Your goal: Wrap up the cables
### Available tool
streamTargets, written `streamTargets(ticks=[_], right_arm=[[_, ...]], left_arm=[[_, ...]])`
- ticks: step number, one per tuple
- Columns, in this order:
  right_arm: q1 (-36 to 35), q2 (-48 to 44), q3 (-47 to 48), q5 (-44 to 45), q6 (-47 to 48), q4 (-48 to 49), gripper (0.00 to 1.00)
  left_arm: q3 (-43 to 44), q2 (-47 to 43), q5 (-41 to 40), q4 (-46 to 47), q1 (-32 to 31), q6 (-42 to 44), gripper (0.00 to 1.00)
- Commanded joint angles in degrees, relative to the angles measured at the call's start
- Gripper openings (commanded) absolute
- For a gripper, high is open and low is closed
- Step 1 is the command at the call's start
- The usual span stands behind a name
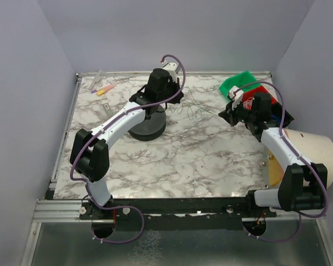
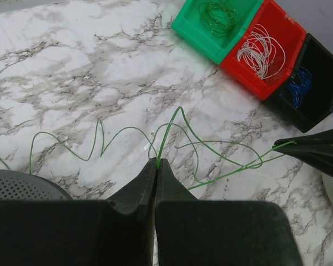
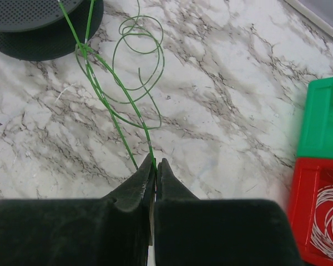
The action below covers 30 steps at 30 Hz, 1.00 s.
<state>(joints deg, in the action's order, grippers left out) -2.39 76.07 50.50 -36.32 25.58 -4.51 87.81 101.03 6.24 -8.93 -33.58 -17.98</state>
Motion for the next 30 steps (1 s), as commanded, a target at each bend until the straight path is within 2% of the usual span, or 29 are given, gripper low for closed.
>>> streamTargets(ticks=[1,5,8,12,16,19,21,24,26,30], right_arm=[[1.23,1.39,0.47,-4.13,5.91,-5.84,0.0],[-0.01,1.2,0.33,-10.37,13.32,-10.12,0.0],[-0.88,1.35,0.4,-12.11,19.05,-13.74,0.0],[-1.32,0.96,0.22,-15.84,24.9,-17.36,0.0],[-1.4,-0.15,0.06,-19.25,26.42,-18.46,0.01],[-1.43,-0.87,-0.02,-19.74,26.52,-18.24,0.0],[-1.43,-1.32,-0.13,-20.77,27.12,-18.72,0.01],[-1.43,-2.08,-0.19,-21.49,27.67,-18.94,0.0],[-1.43,-2.1,-0.08,-21.05,26.89,-18.44,0.01],[-1.34,-1.48,0.31,-21.21,25.58,-18.17,0.01]], left_arm=[[-0.59,-3.22,-4.14,0.46,2.57,-1.63,0.0],[0.6,-3.67,-5.83,-0.52,4.08,-2.38,0.02],[1.89,-3.56,-8.89,-1.71,5.19,-2.56,0.13],[2.01,-3.56,-10.28,-2.17,5.82,-2.48,0.23],[1.14,-3.27,-10.12,-1.99,5.9,-1.66,0.24],[-0.01,-2.34,0.39,0.01,5.7,-0.08,0.38],[-0.26,-1.33,8.28,0.62,4.37,1.59,0.53],[-2.09,-0.98,15.92,1.94,1.98,3.84,0.67],[-4.17,-1.7,20.73,4.0,-0.06,6.92,0.72],[-7.87,-3.12,23.96,3.57,-5.51,14.14,0.81]])
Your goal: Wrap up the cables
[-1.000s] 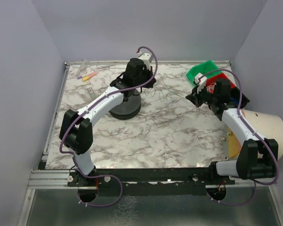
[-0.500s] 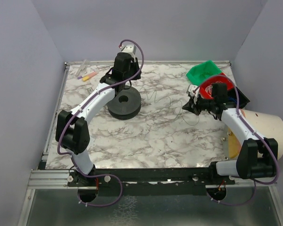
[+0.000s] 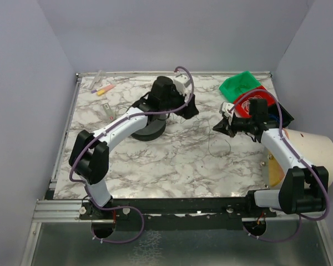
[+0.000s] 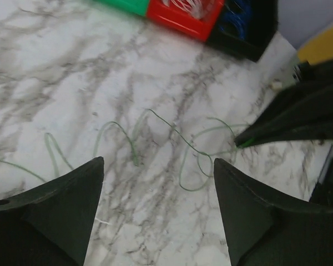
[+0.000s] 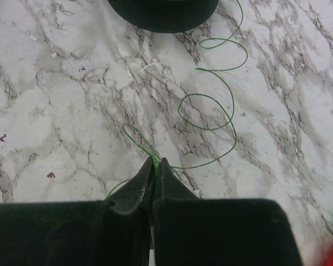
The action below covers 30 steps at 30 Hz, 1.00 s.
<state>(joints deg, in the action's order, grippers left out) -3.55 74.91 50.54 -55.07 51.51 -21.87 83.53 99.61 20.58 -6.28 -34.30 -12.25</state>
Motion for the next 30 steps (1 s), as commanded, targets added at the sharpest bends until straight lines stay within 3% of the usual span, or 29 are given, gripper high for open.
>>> streamTargets(ticks=[1,8,15,21,26,30], right_arm=[[-0.17,0.02,0.51,-2.85,-0.69,-0.94,0.01],[0.24,2.87,2.44,-6.26,0.38,-4.6,0.0],[1.43,3.14,3.14,-9.21,-1.08,-5.16,0.01],[2.32,3.56,3.91,-11.96,-2.11,-5.85,0.0],[2.67,3.62,4.03,-12.76,-2.14,-6.41,0.01],[3.04,4.11,4.35,-13.0,-2.64,-6.47,0.0]], left_arm=[[-4.69,-1.89,10.28,0.8,-6.13,10.27,0.82],[-7.36,-0.13,6.0,0.07,-13.03,19.69,0.82],[-7.06,3.94,-13.94,1.41,-18.24,21.14,0.81],[-8.89,5.77,-23.25,4.8,-20.07,20.36,0.8],[-9.6,6.73,-31.31,7.44,-20.8,20.28,0.72],[-9.6,6.32,-31.48,7.56,-20.76,21.55,0.65]])
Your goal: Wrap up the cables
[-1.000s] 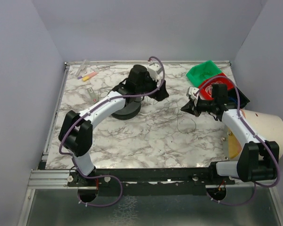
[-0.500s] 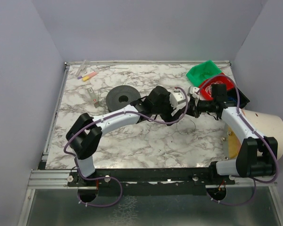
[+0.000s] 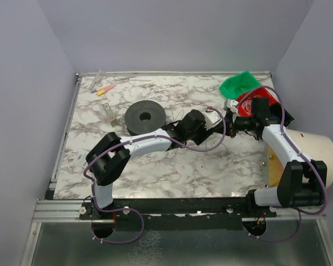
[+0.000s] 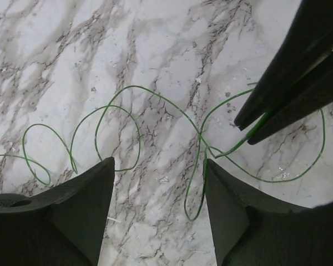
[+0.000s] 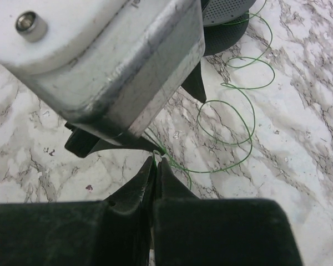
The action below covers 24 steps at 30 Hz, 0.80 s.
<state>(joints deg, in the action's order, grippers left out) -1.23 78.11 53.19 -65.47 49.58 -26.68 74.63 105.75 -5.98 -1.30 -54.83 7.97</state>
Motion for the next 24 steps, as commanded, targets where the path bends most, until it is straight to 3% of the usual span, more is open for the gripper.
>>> streamTargets(ticks=[1,4,13,18,22,24], right_arm=[[0.78,1.06,1.74,-2.76,-0.98,-1.59,0.0],[0.9,1.25,2.09,-3.47,-2.25,-1.28,0.01],[0.93,1.75,4.15,-11.13,-5.42,-3.96,0.0],[0.91,2.47,4.31,-12.55,-5.44,-4.77,0.01],[1.89,5.68,6.84,-12.71,1.42,-12.33,0.0],[2.52,7.73,8.85,-13.44,7.18,-18.7,0.0]], left_arm=[[-0.71,0.11,-4.21,2.32,-0.25,1.57,0.64],[-0.47,0.53,-4.43,1.4,-0.94,2.06,0.62],[0.05,3.96,-18.24,4.45,-2.4,1.71,0.6],[-1.12,2.52,-22.04,7.65,-1.99,0.41,0.61],[-0.7,1.27,-22.15,7.38,-0.55,-2.05,0.6],[-0.19,0.91,-21.54,6.78,0.04,-2.74,0.54]])
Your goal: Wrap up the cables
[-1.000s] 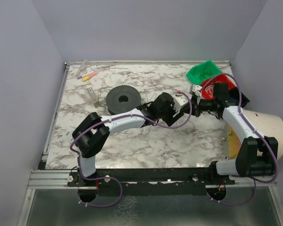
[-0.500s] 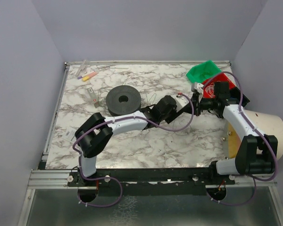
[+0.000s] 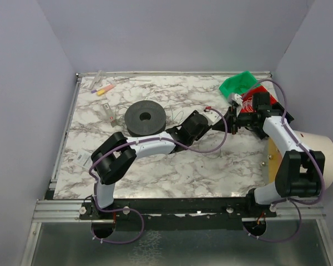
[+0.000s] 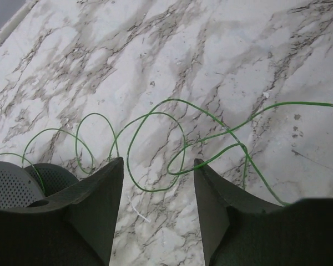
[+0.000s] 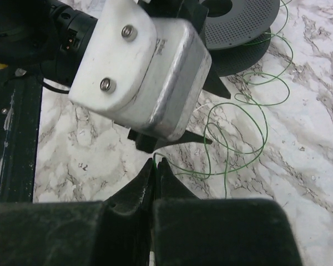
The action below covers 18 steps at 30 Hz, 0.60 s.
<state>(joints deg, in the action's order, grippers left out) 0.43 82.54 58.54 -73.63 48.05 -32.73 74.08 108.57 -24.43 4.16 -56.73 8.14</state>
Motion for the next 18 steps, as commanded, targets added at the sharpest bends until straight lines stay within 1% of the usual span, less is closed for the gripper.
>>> streamTargets(ticks=[1,6,9,11,12,13,14,16,18], right_arm=[[0.95,4.45,4.45,-5.63,11.74,-15.63,0.01],[1.23,7.98,7.94,-7.14,22.49,-27.69,0.0],[1.33,7.85,8.47,-7.76,24.7,-29.59,0.01],[1.33,7.21,8.2,-7.93,24.28,-29.14,0.0],[1.33,7.07,8.1,-7.89,23.93,-28.8,0.01],[1.35,6.99,8.04,-7.81,23.33,-28.39,0.01],[1.41,6.87,8.0,-7.65,23.09,-28.2,0.0],[1.5,6.84,7.92,-7.18,22.89,-27.78,0.0],[1.64,6.91,7.6,-7.06,22.88,-27.45,0.0]], left_arm=[[0.56,-2.07,-3.06,1.14,2.11,-3.29,0.5],[1.52,-2.16,0.1,-0.05,2.83,-5.05,0.37],[1.86,-1.81,4.48,-0.88,3.09,-5.74,0.32],[1.41,-2.06,8.93,-0.92,3.17,-5.33,0.32],[1.3,-2.33,11.68,-1.1,3.18,-5.04,0.35],[0.82,-2.84,13.86,-1.11,3.31,-4.66,0.4],[0.49,-3.59,16.17,-1.26,3.55,-4.22,0.47],[0.41,-5.24,18.06,-1.4,4.48,-4.16,0.62],[1.63,-6.42,23.28,-2.93,6.77,-5.44,0.68]])
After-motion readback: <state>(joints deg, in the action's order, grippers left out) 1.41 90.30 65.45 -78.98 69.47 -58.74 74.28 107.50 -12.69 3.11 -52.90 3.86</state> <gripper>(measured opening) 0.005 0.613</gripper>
